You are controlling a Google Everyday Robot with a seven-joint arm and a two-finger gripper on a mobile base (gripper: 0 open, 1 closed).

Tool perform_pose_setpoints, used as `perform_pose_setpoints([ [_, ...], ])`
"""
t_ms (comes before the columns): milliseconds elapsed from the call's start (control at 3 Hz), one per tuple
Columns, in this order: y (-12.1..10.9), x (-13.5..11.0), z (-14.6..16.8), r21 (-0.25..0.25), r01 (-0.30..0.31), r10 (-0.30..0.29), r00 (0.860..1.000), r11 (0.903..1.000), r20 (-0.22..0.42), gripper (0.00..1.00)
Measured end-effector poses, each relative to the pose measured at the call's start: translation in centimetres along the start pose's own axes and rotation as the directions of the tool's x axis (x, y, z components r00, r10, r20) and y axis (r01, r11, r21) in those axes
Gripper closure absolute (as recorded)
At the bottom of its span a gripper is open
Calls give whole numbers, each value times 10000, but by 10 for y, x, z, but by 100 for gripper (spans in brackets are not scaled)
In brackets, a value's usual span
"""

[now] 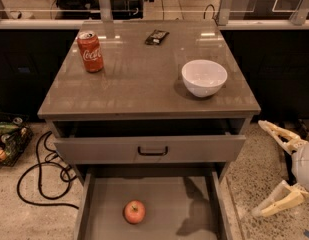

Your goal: Pick apple from middle drawer and place on counter

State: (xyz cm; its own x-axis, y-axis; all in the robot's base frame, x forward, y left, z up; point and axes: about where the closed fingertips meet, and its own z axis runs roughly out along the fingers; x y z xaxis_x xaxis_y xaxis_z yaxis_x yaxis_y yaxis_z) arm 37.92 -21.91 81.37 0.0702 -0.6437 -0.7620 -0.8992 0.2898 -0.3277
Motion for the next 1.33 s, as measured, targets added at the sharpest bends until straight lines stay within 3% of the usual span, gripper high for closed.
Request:
perform_pose_setpoints([
  [333,0,0,0,-4,-22,22,10000,10000,-3,0],
  [667,7,16,25,-366,-433,438,9989,9984,147,0],
  [1000,26,44,63,-803,-940,971,9946,9923,353,0],
  [1333,45,64,103,-1278,-1074,1128,9930,9860,354,0],
])
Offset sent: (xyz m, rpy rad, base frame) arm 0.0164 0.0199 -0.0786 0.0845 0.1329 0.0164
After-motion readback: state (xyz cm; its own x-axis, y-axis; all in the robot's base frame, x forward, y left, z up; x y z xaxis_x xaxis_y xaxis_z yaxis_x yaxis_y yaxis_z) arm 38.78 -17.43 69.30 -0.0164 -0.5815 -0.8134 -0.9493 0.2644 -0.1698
